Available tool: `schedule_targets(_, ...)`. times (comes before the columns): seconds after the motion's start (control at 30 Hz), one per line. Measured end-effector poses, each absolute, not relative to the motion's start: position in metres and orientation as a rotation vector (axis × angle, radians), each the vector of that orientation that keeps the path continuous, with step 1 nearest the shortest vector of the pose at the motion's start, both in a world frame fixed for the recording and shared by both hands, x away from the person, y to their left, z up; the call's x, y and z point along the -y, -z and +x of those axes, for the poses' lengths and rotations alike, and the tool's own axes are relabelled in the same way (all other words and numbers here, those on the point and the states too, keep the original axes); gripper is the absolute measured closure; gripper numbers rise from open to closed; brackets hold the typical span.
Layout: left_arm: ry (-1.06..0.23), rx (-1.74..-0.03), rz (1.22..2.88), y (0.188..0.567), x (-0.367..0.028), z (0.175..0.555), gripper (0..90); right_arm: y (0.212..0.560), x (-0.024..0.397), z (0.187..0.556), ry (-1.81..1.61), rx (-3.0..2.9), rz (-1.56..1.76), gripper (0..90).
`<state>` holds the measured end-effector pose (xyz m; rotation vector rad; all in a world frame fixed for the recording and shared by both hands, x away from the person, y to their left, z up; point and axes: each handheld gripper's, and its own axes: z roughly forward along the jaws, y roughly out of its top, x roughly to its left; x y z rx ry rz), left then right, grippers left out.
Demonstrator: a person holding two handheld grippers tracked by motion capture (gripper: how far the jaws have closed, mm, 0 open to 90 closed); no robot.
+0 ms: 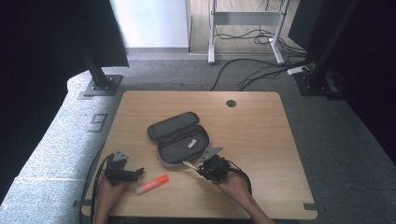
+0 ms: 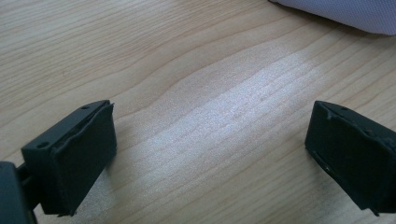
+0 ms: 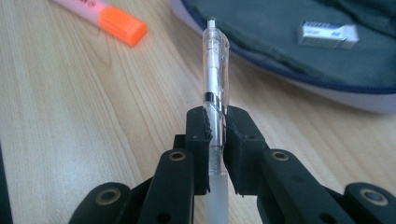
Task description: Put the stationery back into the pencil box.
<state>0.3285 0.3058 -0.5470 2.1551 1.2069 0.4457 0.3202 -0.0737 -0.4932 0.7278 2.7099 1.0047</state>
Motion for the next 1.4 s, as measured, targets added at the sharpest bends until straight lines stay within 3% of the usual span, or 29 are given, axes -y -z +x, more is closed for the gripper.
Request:
schedule_targets(0.6,-0.446,-1.207,2.156,0.547,-0.306,0.328,1.8,0.457,0.073,0.343,-1.015,-2.669,0.702,78.6)
schedule_targets(1.4,-0.446,-1.207,2.157,0.547,-0.306,0.328,1.8,0.442,0.04,0.391,-0.979,-2.645,0.666,78.5)
